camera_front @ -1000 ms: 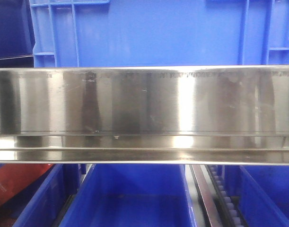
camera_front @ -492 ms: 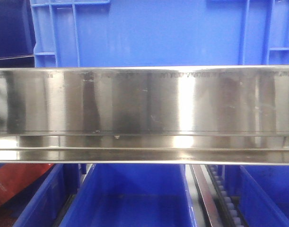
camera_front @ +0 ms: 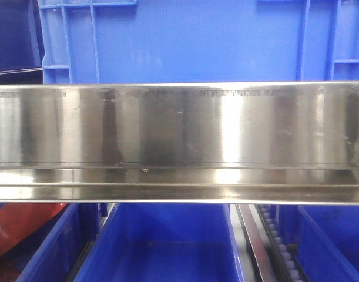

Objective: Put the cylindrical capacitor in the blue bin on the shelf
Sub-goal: 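Open the right gripper to drop the capacitor into a blue bin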

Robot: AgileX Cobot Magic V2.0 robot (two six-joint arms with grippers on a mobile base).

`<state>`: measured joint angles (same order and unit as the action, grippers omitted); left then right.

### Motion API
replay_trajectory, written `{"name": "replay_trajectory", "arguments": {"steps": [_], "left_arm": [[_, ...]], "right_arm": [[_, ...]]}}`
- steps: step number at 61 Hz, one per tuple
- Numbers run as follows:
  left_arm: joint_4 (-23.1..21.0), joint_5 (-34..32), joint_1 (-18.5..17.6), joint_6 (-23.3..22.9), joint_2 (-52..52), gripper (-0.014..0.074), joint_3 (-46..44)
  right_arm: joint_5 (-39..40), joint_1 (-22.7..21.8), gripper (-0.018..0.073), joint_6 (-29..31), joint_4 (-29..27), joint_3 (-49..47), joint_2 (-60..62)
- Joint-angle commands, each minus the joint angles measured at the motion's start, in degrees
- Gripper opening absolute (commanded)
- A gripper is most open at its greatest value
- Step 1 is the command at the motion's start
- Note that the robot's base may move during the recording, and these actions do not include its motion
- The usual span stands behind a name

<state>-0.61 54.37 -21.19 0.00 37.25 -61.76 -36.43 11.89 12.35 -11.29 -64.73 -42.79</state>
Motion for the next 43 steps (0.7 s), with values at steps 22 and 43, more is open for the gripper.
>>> {"name": "replay_trajectory", "arguments": {"steps": [22,43], "left_arm": [[-0.7,-1.3,1.0,-0.7,-4.6,-0.0111,4.3],[-0.8,-1.1,1.0,-0.7,-4.6,-0.0111,4.3]], "right_arm": [[-12.4,15.8,-0.0162,3.9,0.0,-34.6,-34.8],[-25.2,16.1,-0.0162,3.6,0.0,-49.6,-57.1]]}}
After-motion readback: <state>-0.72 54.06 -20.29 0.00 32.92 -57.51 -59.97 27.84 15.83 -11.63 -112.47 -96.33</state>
